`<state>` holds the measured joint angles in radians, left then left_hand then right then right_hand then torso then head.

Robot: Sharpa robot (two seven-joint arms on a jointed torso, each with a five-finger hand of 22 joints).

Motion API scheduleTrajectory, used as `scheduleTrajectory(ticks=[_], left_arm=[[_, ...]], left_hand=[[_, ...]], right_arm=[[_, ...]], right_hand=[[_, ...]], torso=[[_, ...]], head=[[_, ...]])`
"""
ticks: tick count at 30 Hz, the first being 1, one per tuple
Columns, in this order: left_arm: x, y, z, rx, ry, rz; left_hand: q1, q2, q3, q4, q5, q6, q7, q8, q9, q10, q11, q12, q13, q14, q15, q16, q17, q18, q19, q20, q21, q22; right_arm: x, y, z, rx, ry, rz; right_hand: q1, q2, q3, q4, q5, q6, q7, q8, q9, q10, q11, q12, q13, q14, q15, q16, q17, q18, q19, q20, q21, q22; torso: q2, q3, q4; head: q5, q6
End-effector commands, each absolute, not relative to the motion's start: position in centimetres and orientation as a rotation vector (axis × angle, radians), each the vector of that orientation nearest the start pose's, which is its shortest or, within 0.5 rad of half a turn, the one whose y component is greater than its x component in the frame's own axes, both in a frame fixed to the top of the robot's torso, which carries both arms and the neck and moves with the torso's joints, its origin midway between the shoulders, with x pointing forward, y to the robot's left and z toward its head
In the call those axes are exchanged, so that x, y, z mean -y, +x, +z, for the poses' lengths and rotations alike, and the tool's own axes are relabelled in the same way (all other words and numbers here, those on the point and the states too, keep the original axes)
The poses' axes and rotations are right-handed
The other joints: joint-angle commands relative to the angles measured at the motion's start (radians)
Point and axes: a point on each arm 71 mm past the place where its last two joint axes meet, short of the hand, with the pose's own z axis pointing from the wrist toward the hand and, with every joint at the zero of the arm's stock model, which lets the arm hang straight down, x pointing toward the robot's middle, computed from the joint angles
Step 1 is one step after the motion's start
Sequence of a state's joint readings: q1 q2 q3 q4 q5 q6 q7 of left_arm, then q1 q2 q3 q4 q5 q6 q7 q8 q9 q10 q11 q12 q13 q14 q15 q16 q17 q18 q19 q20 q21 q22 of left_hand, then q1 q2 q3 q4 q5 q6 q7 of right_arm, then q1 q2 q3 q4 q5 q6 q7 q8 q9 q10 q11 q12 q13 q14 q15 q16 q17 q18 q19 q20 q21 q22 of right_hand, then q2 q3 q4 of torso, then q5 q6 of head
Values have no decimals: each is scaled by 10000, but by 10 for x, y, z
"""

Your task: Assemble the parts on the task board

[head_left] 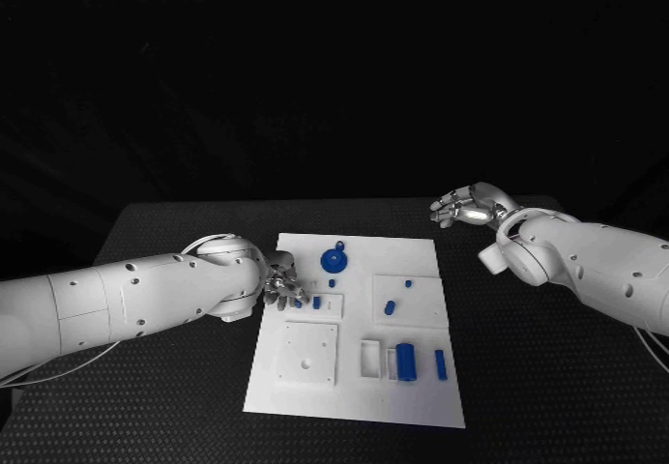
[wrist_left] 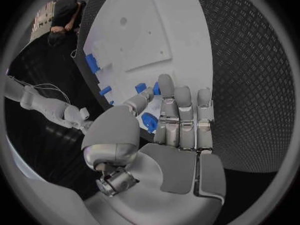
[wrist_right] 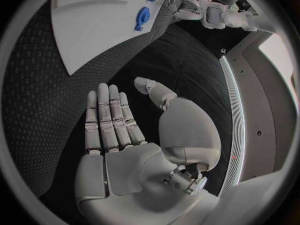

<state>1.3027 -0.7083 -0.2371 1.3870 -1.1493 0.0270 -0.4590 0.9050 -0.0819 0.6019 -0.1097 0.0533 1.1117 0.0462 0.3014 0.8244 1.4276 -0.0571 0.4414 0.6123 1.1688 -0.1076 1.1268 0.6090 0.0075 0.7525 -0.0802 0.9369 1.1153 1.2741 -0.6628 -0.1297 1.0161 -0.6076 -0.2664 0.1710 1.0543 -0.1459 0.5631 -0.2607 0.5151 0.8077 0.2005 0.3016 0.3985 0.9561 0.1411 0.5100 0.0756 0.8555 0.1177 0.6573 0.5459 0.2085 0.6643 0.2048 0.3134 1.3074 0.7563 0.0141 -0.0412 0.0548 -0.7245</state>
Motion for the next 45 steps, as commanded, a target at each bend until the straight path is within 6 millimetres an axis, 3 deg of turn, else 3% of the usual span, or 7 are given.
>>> scheduleTrajectory(ticks=[1, 9, 24, 28, 32, 37, 45], left_arm=[[-200, 496, -245, -22339, -675, -2901], [-204, 497, -244, -22173, -952, -2989], [-210, 502, -234, -21226, -1597, -3417], [-204, 507, -216, -20002, -1818, -4593], [-195, 509, -204, -18808, -1743, -6326], [-180, 507, -196, -17572, -647, -7768], [-162, 508, -198, -16540, 1629, -7912]], left_hand=[[-552, -617, -145, 354, -49, -202, 115, -157, -91, -2, 110, -3, 16, -99, -26, -10, -20, -59, 48, -1136, -73, -29], [-1243, -1663, 263, 1894, -45, -464, 205, -421, -260, -113, 169, -31, 64, -189, -69, -36, -56, -68, 60, -1196, -206, -35], [-832, -1361, 178, 1981, -43, -393, 189, -375, -226, -153, 159, -13, 124, -222, -90, -11, -59, -75, 23, -1202, -188, 66], [-310, -1574, 112, 1668, -49, -695, 328, -508, -259, -732, 307, -370, -13, -655, 18, -433, -283, -75, -275, -1079, -404, 34], [690, -1775, 151, 1014, 3, -1033, 560, -660, -317, -1471, 624, -1008, -325, -1325, 578, -1397, -773, -75, -987, -537, -987, -178], [2394, -1476, 353, -281, 104, -1413, 615, -876, -512, -2135, 1035, -1817, -751, -1610, 1027, -2287, -1198, -75, -1219, -172, -1243, -230], [3225, -1165, 541, -1149, 552, -1766, 471, -1176, -891, -2529, 1271, -2691, -1277, -1300, 1066, -2635, -1294, -75, -1096, -63, -1312, -209]], right_arm=[[269, 571, -198, -16490, 5938, 9042], [269, 571, -198, -16492, 5937, 9040], [270, 572, -198, -16482, 5947, 9017], [271, 572, -198, -16474, 5958, 8993], [272, 572, -198, -16457, 5969, 8962], [274, 573, -198, -16437, 5987, 8914], [273, 573, -198, -16445, 5974, 8935]], right_hand=[[-80, 3, -36, -2, 57, -17, 45, 31, -11, -22, 20, -45, -11, -56, 34, -17, -12, 152, 38, 59, -69, 167], [-87, -1, -41, 1, 63, -25, 48, 28, -14, -29, 23, -49, -13, -61, 37, -21, -16, 152, 36, 61, -79, 168], [-86, 8, -40, 4, 73, -31, 49, 28, -17, -31, 24, -50, -14, -63, 39, -22, -21, 154, 37, 61, -89, 171], [-86, 11, -40, 5, 75, -31, 50, 28, -18, -32, 25, -50, -14, -63, 39, -23, -22, 154, 37, 61, -92, 171], [-85, 11, -40, 5, 75, -30, 49, 29, -18, -31, 24, -49, -14, -62, 39, -22, -22, 155, 38, 61, -93, 172], [-81, 13, -39, 3, 71, -26, 48, 32, -18, -29, 23, -47, -13, -61, 39, -21, -23, 157, 41, 60, -96, 174], [-79, 14, -39, 2, 68, -25, 47, 34, -18, -27, 22, -46, -13, -60, 38, -21, -24, 158, 43, 60, -98, 175]], torso=[[4, -8, -2], [-1, -10, -5], [-2, -4, -5], [-2, -6, 1], [-2, 1, -5], [8, -7, -8], [5, 0, -8]], head=[[-1, 8], [-22, 23], [-64, 103], [-90, 138], [-96, 165], [-143, 197], [-154, 223]])
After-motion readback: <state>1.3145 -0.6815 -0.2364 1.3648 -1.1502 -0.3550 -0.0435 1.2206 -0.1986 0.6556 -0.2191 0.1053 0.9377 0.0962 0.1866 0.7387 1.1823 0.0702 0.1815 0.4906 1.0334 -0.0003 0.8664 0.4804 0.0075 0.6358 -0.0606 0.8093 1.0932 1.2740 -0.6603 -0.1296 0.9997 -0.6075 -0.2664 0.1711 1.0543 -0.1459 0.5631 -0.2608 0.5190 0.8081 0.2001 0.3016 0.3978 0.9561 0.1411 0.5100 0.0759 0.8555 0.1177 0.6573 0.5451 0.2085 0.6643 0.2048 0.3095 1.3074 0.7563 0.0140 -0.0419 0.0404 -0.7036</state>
